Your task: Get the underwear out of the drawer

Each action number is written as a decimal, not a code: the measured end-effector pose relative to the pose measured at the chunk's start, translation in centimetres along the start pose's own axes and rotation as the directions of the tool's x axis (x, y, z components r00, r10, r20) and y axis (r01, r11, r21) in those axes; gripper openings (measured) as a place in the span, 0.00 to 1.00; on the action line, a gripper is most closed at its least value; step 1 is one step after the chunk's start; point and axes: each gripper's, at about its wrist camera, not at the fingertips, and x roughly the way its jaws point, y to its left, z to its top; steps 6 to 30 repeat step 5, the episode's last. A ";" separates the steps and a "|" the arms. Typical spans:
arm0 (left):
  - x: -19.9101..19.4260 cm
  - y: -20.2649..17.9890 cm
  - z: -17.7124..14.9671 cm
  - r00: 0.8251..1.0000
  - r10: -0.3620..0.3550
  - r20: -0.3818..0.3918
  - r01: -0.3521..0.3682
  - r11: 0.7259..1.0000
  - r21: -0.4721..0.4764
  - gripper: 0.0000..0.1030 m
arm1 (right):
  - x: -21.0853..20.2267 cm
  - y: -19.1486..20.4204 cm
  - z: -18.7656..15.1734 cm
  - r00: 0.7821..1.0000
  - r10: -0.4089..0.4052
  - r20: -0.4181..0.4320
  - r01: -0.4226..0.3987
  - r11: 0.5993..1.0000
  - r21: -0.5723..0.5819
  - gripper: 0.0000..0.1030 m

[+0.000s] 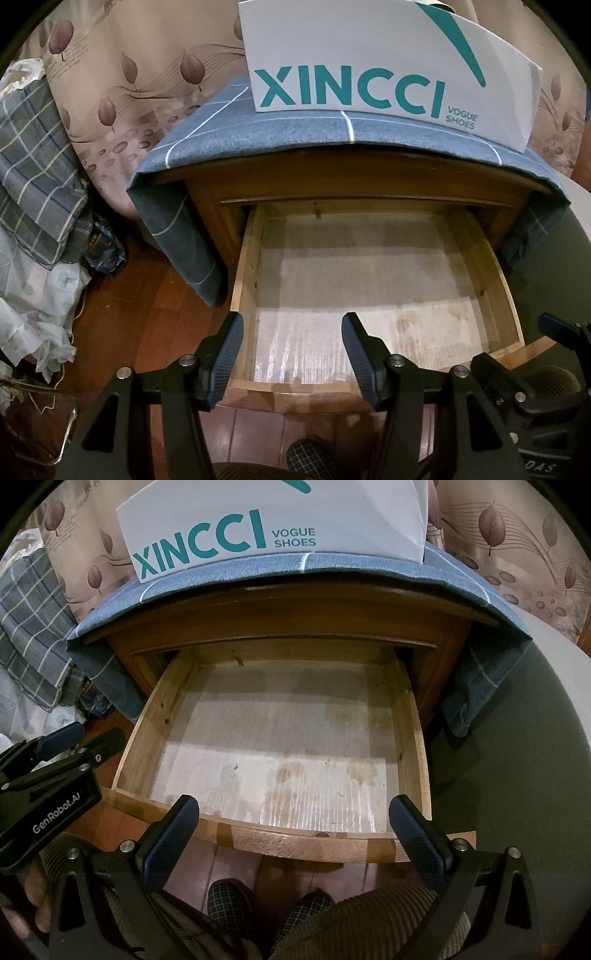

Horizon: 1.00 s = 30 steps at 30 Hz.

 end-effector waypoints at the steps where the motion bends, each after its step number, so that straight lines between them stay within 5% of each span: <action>1: 0.0 0.0 0.0 1.000 -0.004 -0.001 0.004 1.000 0.000 0.55 | 0.0 0.0 -0.1 1.000 0.000 0.001 0.000 1.000 0.000 0.99; 30: 0.0 0.3 0.0 1.000 -0.007 -0.002 0.007 1.000 -0.002 0.55 | 0.0 0.0 0.0 1.000 0.001 0.000 -0.001 1.000 0.000 0.99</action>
